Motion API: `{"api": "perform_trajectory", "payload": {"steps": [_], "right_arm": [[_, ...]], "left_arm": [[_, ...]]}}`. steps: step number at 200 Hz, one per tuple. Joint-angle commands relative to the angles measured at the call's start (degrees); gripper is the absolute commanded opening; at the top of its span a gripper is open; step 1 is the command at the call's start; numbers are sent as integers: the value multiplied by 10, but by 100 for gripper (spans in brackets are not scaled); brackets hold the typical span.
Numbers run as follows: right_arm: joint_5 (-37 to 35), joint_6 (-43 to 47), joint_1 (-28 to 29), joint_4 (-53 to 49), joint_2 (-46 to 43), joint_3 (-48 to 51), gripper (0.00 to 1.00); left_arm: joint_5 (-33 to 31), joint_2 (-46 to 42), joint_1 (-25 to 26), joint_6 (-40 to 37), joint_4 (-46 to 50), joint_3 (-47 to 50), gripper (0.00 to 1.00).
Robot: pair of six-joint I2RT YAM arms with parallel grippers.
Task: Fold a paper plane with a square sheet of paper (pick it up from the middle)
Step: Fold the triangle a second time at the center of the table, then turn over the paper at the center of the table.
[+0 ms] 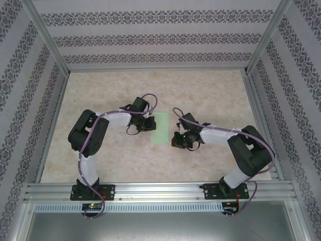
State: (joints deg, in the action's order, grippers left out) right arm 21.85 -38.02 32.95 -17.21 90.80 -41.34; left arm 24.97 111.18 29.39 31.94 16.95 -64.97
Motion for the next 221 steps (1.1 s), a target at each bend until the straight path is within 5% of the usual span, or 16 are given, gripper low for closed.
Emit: {"api": "perform_trajectory", "payload": {"steps": [1,30,81,151,221], "right_arm": [[-39,-19,-12,-12,-36,-31,8],[-65,-56,-17,62,-33,-53,23],[-12,-59,-36,132,54,-103,38],[84,-4,-54,130,135,-145,38],[65,9,-57,137,138,-131,41]], "left_arm": [[-2,14,-3,-4,28,-19,14],[20,-32,-3,21,19,-46,28],[-47,-88,-3,76,10,-11,40],[0,-94,-3,166,-105,76,44],[2,-94,-2,167,-106,103,47]]}}
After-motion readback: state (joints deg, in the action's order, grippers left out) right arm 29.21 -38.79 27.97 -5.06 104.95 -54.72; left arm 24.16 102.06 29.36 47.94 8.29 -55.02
